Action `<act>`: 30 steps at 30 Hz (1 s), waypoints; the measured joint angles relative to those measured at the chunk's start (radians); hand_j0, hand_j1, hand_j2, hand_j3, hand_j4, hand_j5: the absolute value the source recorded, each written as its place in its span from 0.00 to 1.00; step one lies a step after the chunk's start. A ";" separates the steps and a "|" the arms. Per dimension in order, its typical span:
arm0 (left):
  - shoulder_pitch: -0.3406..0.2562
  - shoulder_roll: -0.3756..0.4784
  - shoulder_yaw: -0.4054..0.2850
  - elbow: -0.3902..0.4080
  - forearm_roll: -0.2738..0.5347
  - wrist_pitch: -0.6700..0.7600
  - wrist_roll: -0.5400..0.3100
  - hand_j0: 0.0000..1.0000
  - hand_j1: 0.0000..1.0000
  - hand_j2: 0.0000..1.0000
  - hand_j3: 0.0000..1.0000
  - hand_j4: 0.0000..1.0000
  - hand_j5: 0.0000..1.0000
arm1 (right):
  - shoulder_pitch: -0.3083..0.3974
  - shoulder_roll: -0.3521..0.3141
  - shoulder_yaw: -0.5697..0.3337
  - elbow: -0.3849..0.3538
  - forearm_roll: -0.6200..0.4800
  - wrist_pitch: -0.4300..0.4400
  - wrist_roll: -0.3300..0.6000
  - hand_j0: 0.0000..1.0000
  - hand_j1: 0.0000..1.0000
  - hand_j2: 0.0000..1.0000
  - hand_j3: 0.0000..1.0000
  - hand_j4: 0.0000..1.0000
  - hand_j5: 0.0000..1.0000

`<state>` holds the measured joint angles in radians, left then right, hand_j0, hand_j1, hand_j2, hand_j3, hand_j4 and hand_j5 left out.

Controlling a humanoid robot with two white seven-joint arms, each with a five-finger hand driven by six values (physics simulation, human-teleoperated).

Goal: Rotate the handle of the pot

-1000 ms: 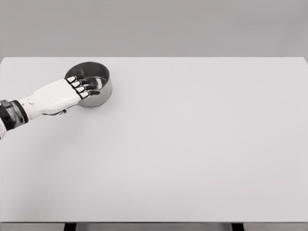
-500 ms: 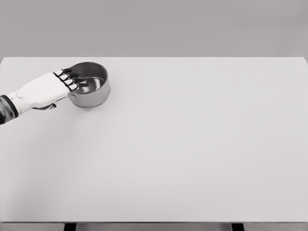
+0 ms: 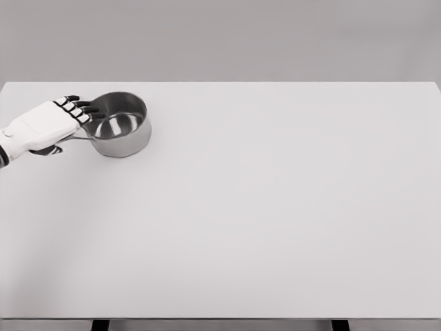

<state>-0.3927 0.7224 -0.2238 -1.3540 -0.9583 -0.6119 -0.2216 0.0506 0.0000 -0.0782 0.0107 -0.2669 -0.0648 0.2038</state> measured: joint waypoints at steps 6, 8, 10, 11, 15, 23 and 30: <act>0.000 -0.006 0.029 0.033 0.000 0.000 0.000 1.00 1.00 1.00 1.00 1.00 1.00 | 0.000 0.000 0.000 0.000 0.000 0.000 0.000 1.00 1.00 1.00 1.00 1.00 1.00; 0.000 -0.008 0.039 0.041 0.000 0.000 0.000 1.00 1.00 1.00 1.00 1.00 1.00 | 0.000 0.000 0.000 0.000 0.000 0.000 0.000 1.00 1.00 1.00 1.00 1.00 1.00; -0.014 -0.010 0.045 0.052 0.001 0.000 0.000 1.00 1.00 1.00 1.00 1.00 1.00 | 0.000 0.000 0.000 0.000 0.000 0.000 0.000 1.00 1.00 1.00 1.00 1.00 1.00; -0.017 -0.011 0.047 0.057 0.001 0.000 0.000 1.00 1.00 1.00 1.00 1.00 1.00 | 0.000 0.000 0.000 0.000 0.000 0.000 0.000 1.00 1.00 1.00 1.00 1.00 1.00; -0.032 -0.013 0.051 0.082 0.001 0.000 0.000 1.00 1.00 1.00 1.00 1.00 1.00 | 0.000 0.000 0.000 0.000 0.000 0.000 0.000 1.00 1.00 1.00 1.00 1.00 1.00; -0.057 -0.018 0.052 0.127 0.001 0.000 0.000 1.00 1.00 1.00 1.00 1.00 1.00 | 0.000 0.000 0.000 0.000 0.000 0.000 0.000 1.00 1.00 1.00 1.00 1.00 1.00; -0.078 -0.036 0.051 0.180 0.000 0.000 0.000 1.00 1.00 1.00 1.00 1.00 1.00 | 0.000 0.000 0.000 0.000 0.000 0.000 0.000 1.00 1.00 1.00 1.00 1.00 1.00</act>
<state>-0.4709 0.6864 -0.1726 -1.1737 -0.9579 -0.6120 -0.2215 0.0506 0.0000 -0.0782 0.0107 -0.2669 -0.0650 0.2038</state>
